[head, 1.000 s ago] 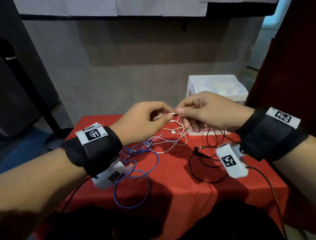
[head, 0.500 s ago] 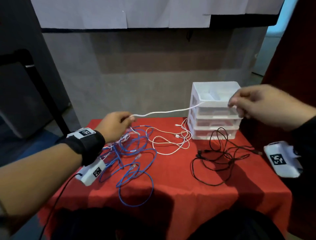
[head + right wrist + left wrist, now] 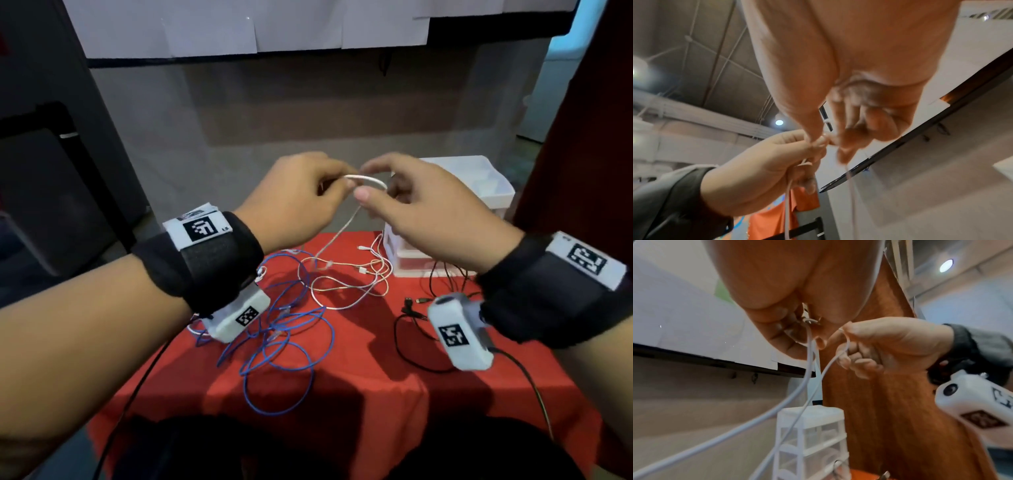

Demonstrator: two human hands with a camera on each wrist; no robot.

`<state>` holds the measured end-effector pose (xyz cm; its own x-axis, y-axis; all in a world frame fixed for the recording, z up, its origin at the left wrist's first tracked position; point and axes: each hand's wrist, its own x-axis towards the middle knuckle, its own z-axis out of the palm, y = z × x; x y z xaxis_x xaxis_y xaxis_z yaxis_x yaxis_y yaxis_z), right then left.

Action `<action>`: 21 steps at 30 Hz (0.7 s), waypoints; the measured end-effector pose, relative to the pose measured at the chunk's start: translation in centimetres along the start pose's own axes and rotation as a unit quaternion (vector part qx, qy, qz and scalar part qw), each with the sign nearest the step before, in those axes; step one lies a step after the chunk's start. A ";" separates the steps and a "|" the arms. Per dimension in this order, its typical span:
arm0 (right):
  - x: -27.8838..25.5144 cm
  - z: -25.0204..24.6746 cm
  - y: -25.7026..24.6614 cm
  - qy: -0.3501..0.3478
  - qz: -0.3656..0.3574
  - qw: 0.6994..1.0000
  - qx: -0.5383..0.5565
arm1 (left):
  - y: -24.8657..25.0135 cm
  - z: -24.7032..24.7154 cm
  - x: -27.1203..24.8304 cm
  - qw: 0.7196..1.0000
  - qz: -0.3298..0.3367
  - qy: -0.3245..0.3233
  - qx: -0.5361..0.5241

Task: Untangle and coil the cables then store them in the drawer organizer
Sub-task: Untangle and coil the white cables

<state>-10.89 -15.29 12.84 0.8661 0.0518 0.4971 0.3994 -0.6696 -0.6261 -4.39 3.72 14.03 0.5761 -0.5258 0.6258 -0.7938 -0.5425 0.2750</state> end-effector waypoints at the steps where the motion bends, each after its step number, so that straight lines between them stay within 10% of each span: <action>1: 0.2 0.0 -0.5 -0.033 -0.002 0.999 0.002 | 0.3 0.0 -0.1 1.000 -0.003 -0.007 -0.019; 5: 0.9 -1.5 0.5 -0.022 0.058 0.996 0.066 | -1.1 0.2 -1.8 0.992 -0.042 -0.069 -0.097; 15: 0.3 -3.1 3.6 0.044 0.159 0.975 0.147 | -10.5 0.2 -5.9 0.969 -0.157 -0.169 0.093; 21: 0.1 -1.8 4.1 0.026 0.154 0.984 0.089 | -14.8 -3.2 -4.6 0.960 -0.254 -0.001 0.115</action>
<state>-9.74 -19.39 11.42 0.9395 -0.1748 0.2945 0.1703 -0.5077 -0.8446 4.07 16.22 9.39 0.8782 -0.1556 0.4522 -0.3458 -0.8598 0.3757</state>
